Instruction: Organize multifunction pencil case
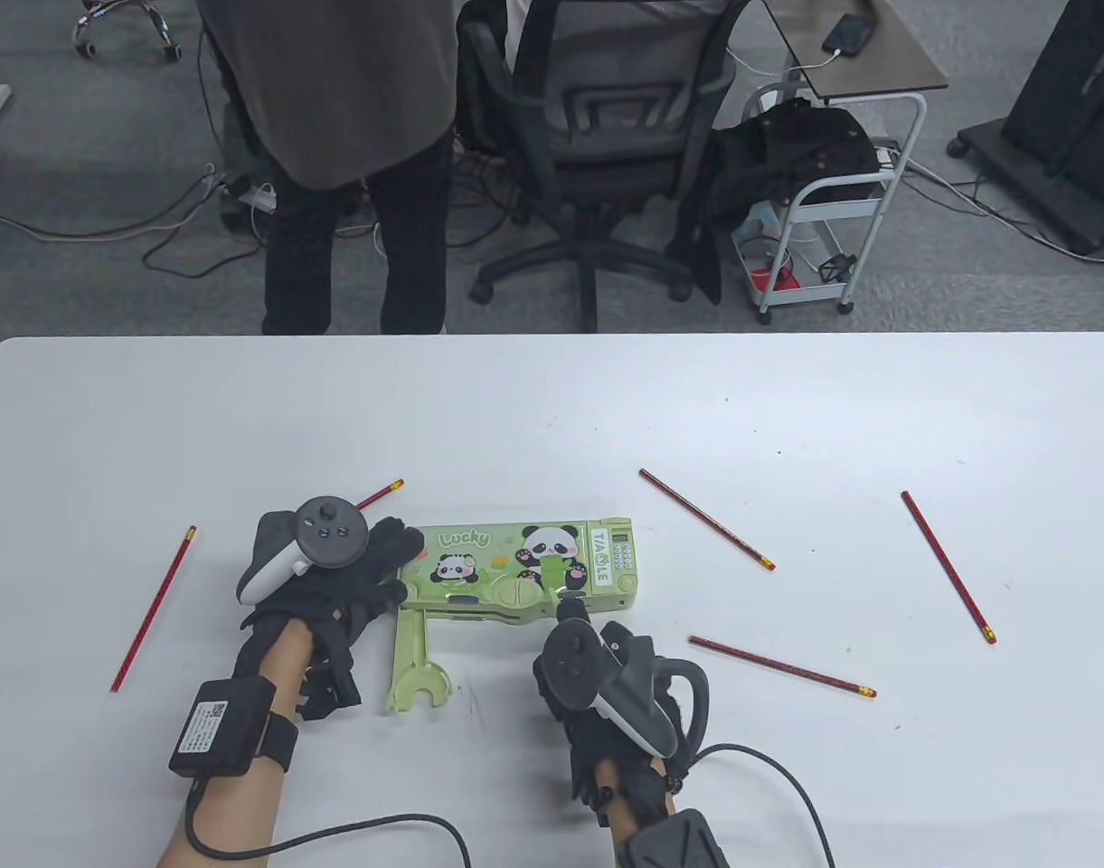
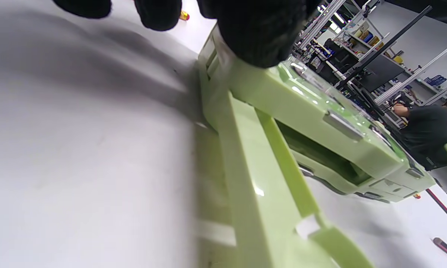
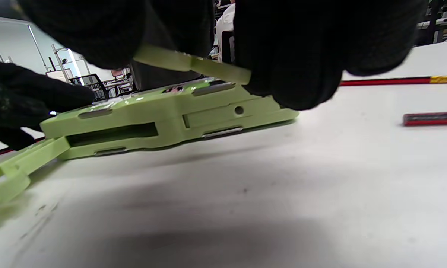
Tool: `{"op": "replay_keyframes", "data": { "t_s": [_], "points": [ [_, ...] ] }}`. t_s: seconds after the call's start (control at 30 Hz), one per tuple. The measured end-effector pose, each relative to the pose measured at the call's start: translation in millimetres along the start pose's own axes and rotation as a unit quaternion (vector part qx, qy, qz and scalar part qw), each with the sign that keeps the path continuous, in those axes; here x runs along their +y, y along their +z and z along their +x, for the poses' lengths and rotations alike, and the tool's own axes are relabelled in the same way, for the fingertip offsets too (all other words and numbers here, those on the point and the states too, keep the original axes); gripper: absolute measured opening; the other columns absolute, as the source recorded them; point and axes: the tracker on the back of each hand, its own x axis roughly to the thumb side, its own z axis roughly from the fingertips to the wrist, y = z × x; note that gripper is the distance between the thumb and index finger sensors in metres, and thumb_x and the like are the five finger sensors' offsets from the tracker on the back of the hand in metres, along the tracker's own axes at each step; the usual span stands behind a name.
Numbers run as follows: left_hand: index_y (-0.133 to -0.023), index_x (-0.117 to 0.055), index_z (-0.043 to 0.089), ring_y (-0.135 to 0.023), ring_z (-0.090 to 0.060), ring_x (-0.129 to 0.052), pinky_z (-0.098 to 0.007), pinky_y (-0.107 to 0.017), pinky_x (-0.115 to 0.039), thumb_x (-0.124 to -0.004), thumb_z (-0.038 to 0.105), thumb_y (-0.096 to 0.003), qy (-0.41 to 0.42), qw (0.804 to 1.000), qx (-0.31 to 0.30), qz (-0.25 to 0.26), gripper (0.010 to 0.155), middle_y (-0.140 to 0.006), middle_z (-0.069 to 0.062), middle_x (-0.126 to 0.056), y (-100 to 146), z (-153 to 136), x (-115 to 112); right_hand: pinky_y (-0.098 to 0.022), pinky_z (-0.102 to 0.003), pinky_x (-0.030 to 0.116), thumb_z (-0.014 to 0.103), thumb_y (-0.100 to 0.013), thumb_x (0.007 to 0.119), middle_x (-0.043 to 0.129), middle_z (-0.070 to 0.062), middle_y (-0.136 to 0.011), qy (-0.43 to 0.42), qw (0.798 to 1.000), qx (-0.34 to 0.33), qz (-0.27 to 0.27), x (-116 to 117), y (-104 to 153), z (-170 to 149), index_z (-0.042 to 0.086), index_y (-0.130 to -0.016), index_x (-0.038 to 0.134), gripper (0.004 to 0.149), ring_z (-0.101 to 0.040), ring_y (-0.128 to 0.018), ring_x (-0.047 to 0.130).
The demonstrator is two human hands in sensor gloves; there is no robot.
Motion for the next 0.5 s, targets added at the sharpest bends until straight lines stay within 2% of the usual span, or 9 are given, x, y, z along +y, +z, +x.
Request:
{"op": "replay_keyframes", "data": {
  "t_s": [0.17,0.37,0.5],
  "points": [
    [-0.111,-0.048,0.03,-0.114,-0.044,-0.052,-0.075,-0.072,-0.052,-0.076,0.023,-0.0544,-0.006,1.0,-0.004,0.007,0.063,-0.124,-0.006,-0.036,0.2,1.0,-1.7,-0.053,-0.062,0.082,0.052,-0.051,0.074,0.082,-0.034,-0.089,0.006,1.0,-0.008,0.008,-0.5,-3.8,18.1,0.015,-0.106,0.064,0.067,-0.048,-0.066,0.095],
    [-0.111,-0.047,0.028,-0.114,-0.047,-0.047,-0.076,-0.072,-0.051,-0.076,0.022,-0.0545,0.019,1.0,-0.021,0.008,0.064,-0.124,-0.006,-0.026,-0.9,-3.5,-3.8,-0.052,-0.062,0.082,0.052,-0.051,0.074,0.083,-0.033,-0.088,-0.02,1.0,-0.019,0.0,0.1,-5.0,23.5,0.014,-0.106,0.066,0.067,-0.048,-0.066,0.095],
    [-0.111,-0.048,0.029,-0.115,-0.045,-0.049,-0.076,-0.071,-0.051,-0.077,0.022,-0.0545,0.027,0.999,-0.021,0.005,0.063,-0.124,-0.005,-0.032,-1.6,-5.2,-3.1,-0.052,-0.062,0.082,0.052,-0.051,0.074,0.083,-0.033,-0.088,-0.02,0.999,-0.033,0.017,6.3,-5.8,32.2,0.014,-0.106,0.066,0.067,-0.048,-0.066,0.095]
  ]
}}
